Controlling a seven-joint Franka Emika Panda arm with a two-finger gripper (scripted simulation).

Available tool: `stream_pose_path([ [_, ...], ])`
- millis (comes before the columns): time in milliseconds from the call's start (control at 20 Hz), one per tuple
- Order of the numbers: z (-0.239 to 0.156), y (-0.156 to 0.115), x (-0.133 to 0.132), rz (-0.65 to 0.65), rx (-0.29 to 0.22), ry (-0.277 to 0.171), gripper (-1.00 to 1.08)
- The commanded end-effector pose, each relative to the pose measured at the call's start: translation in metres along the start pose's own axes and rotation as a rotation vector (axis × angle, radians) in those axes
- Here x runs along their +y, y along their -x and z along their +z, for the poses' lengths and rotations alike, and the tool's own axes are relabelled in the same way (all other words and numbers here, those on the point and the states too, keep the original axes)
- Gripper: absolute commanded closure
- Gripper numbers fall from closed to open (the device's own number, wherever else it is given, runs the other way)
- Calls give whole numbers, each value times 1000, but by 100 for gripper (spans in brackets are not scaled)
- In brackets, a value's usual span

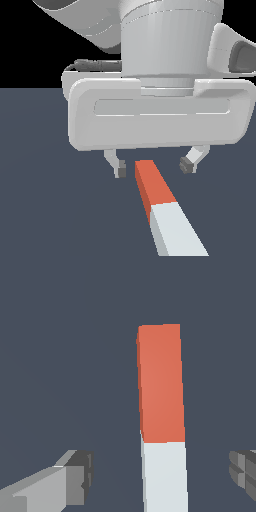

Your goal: Insert the peg into the horizontal hole in a box.

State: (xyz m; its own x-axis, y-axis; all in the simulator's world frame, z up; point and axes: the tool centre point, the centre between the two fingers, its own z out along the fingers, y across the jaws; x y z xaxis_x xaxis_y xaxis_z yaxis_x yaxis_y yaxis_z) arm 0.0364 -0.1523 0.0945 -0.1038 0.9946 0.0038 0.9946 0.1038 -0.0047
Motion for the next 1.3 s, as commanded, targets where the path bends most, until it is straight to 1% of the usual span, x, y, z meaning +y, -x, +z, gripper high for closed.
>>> stream_pose_path([
  [0,8,18,4,-15,-1,2,-92],
  [200,16,39,10,-30,-3,3,-92],
  [450,22,53,14,-39,-4,4,-92],
  [900,27,57,15,-41,-4,4,-92],
  [1250,58,58,15,-43,-4,4,-92],
])
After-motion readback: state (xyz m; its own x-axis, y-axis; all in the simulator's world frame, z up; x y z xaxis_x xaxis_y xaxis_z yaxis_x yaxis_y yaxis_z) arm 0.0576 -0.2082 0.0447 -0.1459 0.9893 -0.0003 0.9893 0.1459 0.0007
